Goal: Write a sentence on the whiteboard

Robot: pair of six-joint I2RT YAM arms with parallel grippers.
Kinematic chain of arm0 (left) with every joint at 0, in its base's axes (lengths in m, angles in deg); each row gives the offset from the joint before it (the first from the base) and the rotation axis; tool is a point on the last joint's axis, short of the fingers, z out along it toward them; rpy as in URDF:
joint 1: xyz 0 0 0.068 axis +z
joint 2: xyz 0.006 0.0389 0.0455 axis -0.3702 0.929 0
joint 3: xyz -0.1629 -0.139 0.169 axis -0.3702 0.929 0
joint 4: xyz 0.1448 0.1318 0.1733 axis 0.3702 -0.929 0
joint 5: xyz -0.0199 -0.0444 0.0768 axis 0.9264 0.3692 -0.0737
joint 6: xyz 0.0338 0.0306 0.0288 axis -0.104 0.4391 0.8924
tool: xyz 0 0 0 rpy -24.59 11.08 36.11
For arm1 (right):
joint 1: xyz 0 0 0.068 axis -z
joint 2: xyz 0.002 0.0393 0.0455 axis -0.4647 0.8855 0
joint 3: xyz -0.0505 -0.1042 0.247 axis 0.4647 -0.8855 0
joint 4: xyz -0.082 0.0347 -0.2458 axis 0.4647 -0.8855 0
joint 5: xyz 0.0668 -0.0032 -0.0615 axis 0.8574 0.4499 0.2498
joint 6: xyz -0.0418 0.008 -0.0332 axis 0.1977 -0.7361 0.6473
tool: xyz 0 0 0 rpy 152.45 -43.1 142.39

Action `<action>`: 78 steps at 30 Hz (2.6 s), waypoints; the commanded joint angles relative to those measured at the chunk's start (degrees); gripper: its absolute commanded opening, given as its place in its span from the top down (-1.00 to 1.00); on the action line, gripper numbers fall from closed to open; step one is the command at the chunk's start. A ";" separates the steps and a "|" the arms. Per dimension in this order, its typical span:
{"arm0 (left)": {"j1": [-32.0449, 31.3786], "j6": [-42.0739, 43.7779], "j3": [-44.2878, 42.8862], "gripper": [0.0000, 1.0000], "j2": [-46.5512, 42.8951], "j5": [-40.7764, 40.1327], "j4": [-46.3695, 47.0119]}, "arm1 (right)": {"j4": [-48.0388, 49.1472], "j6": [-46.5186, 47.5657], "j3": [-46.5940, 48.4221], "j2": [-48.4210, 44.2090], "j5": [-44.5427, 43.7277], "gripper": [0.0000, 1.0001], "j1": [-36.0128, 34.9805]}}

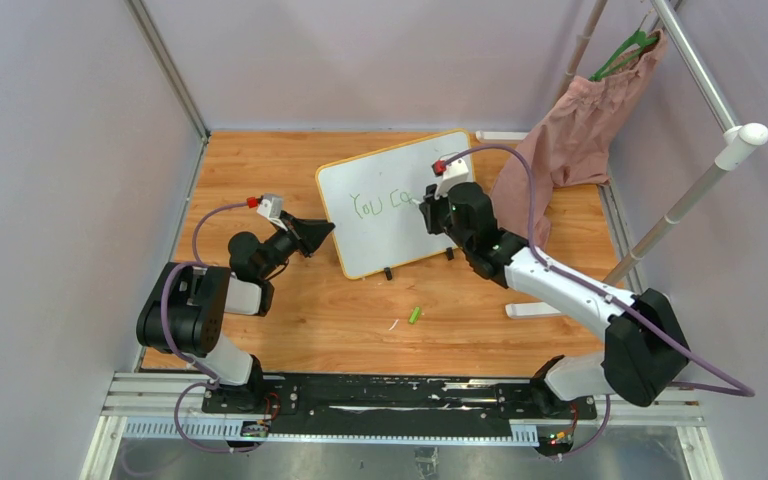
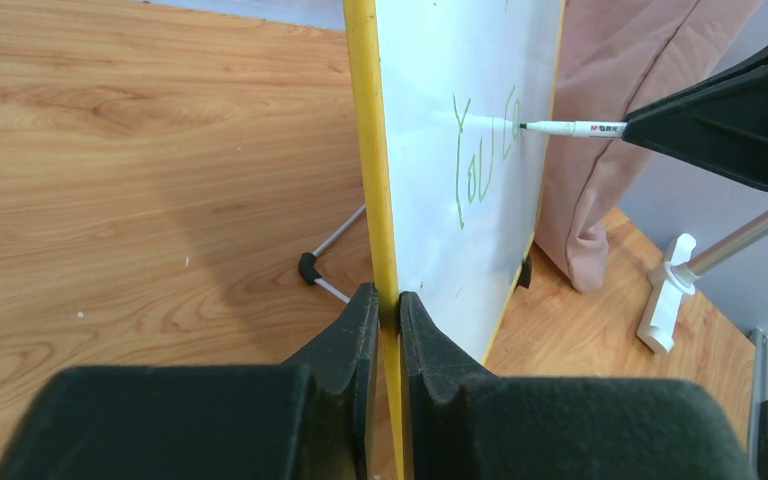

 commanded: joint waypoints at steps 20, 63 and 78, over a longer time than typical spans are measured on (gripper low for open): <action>-0.37 2.56 -0.44 1.00 -0.38 -0.30 -1.25 | 2.62 0.23 -0.12 -2.30 1.39 1.00 1.49; -0.54 2.50 -0.54 1.00 -0.40 -0.39 -1.43 | 1.85 -1.85 -4.38 -1.65 0.71 1.00 2.33; -0.77 2.68 -0.46 1.00 -0.65 -0.48 -1.86 | 1.16 -1.37 -0.17 -3.81 2.34 1.00 2.43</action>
